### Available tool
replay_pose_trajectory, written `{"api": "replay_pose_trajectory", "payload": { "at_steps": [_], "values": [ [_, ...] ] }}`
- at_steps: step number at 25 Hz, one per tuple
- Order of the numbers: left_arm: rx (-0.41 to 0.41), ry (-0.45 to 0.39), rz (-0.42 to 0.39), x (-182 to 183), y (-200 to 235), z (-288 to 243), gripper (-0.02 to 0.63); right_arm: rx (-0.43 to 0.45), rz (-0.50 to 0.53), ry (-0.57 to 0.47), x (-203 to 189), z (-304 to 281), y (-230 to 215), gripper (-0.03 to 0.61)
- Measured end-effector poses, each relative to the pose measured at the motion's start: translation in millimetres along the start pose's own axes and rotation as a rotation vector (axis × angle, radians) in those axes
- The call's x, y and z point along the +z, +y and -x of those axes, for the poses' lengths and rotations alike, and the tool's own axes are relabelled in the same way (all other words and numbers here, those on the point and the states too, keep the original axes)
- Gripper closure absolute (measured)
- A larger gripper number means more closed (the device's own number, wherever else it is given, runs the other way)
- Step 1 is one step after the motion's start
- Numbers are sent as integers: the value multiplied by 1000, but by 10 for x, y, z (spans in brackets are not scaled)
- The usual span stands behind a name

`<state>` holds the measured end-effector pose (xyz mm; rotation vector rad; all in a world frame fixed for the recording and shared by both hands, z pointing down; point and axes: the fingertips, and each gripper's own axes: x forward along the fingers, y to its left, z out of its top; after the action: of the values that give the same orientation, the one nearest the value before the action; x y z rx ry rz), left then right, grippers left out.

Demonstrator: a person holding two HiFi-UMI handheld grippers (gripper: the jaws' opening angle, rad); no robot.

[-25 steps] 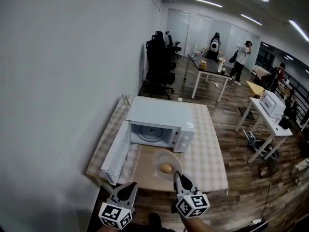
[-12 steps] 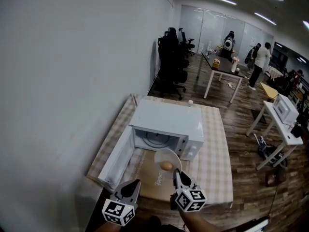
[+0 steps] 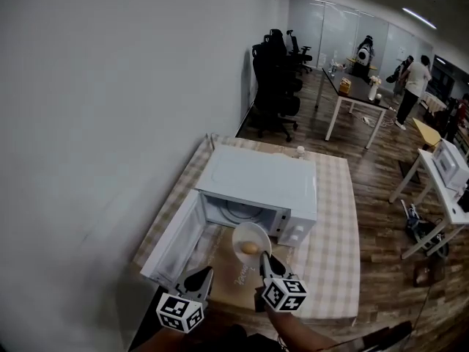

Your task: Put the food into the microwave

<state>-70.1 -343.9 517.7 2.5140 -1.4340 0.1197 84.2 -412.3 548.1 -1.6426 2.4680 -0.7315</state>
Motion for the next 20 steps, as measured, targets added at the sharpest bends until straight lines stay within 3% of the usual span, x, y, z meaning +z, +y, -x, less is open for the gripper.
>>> {"api": "replay_pose_trajectory", "payload": {
  "at_steps": [11,20],
  "values": [
    [14,59,-8,-253,95,-364,606,-22,-87,55,-333,-527,-307,561],
    [-39,105,-18,-293,278,-608,606,-139,-165,55,-539,-997,-501,561]
  ]
}}
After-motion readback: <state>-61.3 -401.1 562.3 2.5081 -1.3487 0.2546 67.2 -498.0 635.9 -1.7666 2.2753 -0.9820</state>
